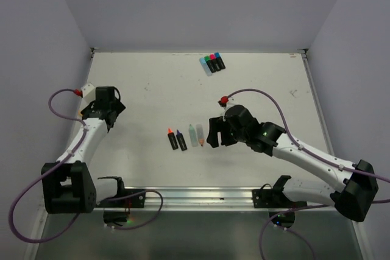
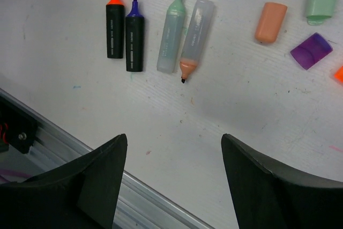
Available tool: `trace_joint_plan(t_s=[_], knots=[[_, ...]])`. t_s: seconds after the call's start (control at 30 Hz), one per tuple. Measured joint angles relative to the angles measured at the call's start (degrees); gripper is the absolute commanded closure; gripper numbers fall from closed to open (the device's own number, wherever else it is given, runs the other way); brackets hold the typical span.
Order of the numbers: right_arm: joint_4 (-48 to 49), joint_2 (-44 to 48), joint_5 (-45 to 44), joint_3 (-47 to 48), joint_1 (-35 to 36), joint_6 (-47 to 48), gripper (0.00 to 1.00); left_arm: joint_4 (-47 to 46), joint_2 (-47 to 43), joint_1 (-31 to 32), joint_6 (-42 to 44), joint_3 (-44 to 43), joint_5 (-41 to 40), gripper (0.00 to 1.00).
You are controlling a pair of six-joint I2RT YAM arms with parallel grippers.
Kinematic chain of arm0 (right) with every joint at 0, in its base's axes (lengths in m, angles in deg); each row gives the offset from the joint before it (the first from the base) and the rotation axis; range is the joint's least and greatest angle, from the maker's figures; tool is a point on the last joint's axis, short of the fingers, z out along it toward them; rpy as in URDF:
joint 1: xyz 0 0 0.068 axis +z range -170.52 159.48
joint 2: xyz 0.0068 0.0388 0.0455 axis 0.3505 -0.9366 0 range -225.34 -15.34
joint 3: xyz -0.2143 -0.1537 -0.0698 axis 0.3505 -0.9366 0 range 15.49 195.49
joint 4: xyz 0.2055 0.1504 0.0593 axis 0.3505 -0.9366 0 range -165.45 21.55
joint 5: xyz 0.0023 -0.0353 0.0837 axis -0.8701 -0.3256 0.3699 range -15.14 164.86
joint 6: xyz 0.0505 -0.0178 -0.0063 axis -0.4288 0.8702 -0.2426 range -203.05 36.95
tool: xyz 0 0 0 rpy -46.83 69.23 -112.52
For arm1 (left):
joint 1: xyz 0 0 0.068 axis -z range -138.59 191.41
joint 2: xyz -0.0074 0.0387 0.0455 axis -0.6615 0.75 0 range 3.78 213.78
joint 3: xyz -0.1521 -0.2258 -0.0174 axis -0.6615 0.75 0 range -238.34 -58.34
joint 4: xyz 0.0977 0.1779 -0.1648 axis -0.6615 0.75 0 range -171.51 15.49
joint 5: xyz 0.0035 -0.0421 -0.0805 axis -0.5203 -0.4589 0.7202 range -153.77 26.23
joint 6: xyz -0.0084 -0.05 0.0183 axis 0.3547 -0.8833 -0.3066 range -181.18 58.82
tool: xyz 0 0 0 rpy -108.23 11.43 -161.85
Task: Open the pen caps
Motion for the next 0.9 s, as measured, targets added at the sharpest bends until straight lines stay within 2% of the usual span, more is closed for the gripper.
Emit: trace_joint_plan(t_s=[0.2,0.37,0.53,0.9], knots=[[0.07,2.12,2.38,-0.50,0.42,2.60,0.25,-3.19,9.92,-11.41,4.57,-2.54,1.36,0.17],[0.17,1.90,2.99,-1.86,3.74,3.58,0.25,-5.55,16.09,-16.06,7.08,-4.02,1.31,0.19],[0.15,1.92,3.37,-2.21,4.33,4.11,0.25,-9.31,18.49,-20.57,9.18,-4.11,1.97,0.21],[0.02,1.99,1.79,-2.21,4.35,4.96,0.25,-12.46,26.36,-22.88,9.77,-7.63,4.59,0.23]])
